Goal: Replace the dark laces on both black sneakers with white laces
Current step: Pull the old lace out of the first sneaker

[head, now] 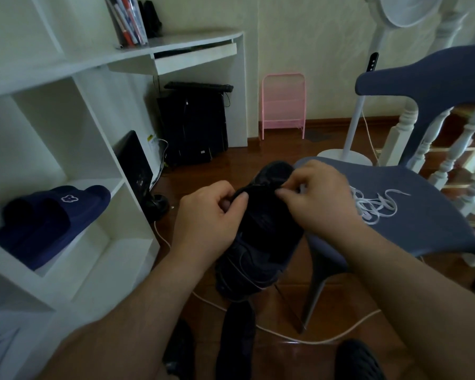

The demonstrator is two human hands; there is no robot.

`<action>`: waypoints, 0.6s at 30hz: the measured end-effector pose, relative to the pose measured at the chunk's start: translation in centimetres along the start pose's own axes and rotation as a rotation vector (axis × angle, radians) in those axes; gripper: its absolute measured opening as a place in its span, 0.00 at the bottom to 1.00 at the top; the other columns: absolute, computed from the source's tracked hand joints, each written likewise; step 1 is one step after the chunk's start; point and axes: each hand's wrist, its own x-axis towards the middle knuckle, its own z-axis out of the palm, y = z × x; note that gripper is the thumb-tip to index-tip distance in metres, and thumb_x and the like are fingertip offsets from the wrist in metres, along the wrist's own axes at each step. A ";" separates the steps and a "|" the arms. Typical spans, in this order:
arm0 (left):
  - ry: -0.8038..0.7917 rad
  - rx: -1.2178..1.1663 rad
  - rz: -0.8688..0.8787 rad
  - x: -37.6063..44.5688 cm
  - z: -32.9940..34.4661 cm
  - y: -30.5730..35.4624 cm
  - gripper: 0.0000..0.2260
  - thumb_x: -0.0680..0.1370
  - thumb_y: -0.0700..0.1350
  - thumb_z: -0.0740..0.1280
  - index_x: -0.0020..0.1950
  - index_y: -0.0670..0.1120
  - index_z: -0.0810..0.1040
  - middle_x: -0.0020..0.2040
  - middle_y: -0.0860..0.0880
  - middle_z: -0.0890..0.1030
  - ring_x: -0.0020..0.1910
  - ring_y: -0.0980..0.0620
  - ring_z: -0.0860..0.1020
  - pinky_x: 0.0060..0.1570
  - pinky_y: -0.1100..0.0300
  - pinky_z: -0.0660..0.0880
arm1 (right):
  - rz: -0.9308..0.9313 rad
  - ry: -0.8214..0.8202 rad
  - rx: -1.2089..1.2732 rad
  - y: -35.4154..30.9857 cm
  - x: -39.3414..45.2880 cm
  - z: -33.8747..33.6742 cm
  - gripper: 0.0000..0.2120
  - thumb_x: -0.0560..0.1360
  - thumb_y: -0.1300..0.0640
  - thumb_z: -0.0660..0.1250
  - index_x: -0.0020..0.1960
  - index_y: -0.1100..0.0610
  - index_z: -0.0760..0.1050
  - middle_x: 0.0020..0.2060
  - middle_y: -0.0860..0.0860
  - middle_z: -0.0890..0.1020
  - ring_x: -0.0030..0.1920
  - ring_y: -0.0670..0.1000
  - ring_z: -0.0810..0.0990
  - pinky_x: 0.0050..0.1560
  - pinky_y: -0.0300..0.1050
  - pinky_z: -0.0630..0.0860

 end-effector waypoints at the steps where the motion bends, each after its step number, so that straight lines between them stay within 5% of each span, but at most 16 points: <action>1: 0.002 0.002 0.004 0.0 -0.1 -0.1 0.15 0.82 0.54 0.70 0.37 0.50 0.75 0.31 0.53 0.75 0.31 0.54 0.74 0.31 0.55 0.71 | 0.132 -0.036 0.043 0.8 0.3 -0.6 0.09 0.76 0.51 0.75 0.37 0.51 0.81 0.40 0.44 0.79 0.43 0.45 0.77 0.51 0.48 0.74; 4: -0.002 0.049 0.033 0.0 0.0 0.1 0.15 0.81 0.54 0.70 0.37 0.51 0.75 0.32 0.53 0.76 0.33 0.56 0.75 0.33 0.52 0.74 | 0.228 -0.155 -0.015 2.1 0.6 -1.3 0.11 0.75 0.49 0.73 0.35 0.47 0.77 0.41 0.46 0.77 0.48 0.54 0.78 0.55 0.55 0.77; 6: -0.006 0.040 0.023 0.0 0.3 0.0 0.16 0.82 0.54 0.70 0.37 0.50 0.74 0.32 0.53 0.75 0.32 0.54 0.74 0.32 0.50 0.74 | 0.190 -0.264 -0.085 1.3 0.3 -1.2 0.03 0.73 0.48 0.70 0.43 0.44 0.77 0.47 0.48 0.72 0.55 0.59 0.72 0.57 0.55 0.73; 8: -0.005 0.001 0.001 0.0 0.4 -0.1 0.17 0.82 0.53 0.70 0.36 0.50 0.73 0.30 0.52 0.74 0.30 0.53 0.73 0.30 0.50 0.72 | 0.170 -0.331 0.000 -0.1 0.4 -1.1 0.11 0.70 0.46 0.67 0.53 0.42 0.75 0.53 0.48 0.70 0.58 0.57 0.68 0.56 0.54 0.69; 11: -0.004 0.002 0.019 -0.3 0.3 0.2 0.17 0.82 0.53 0.70 0.36 0.50 0.72 0.30 0.52 0.73 0.30 0.54 0.73 0.28 0.54 0.69 | 0.060 -0.276 -0.027 -1.7 0.0 -0.7 0.16 0.67 0.40 0.62 0.53 0.40 0.76 0.56 0.44 0.70 0.60 0.53 0.66 0.59 0.56 0.69; 14: -0.017 0.037 0.047 -0.2 0.3 0.4 0.16 0.82 0.53 0.70 0.36 0.52 0.72 0.31 0.54 0.73 0.31 0.56 0.74 0.29 0.58 0.69 | -0.060 -0.193 -0.163 -2.1 -0.8 0.6 0.15 0.75 0.35 0.64 0.55 0.41 0.80 0.58 0.45 0.70 0.62 0.54 0.66 0.56 0.57 0.71; 18: -0.025 0.052 0.061 -0.3 0.5 0.5 0.15 0.82 0.53 0.70 0.36 0.53 0.73 0.31 0.55 0.74 0.31 0.56 0.74 0.29 0.58 0.69 | -0.146 -0.056 -0.206 -2.1 -1.1 1.5 0.13 0.76 0.39 0.67 0.49 0.46 0.83 0.56 0.49 0.73 0.59 0.58 0.70 0.50 0.60 0.74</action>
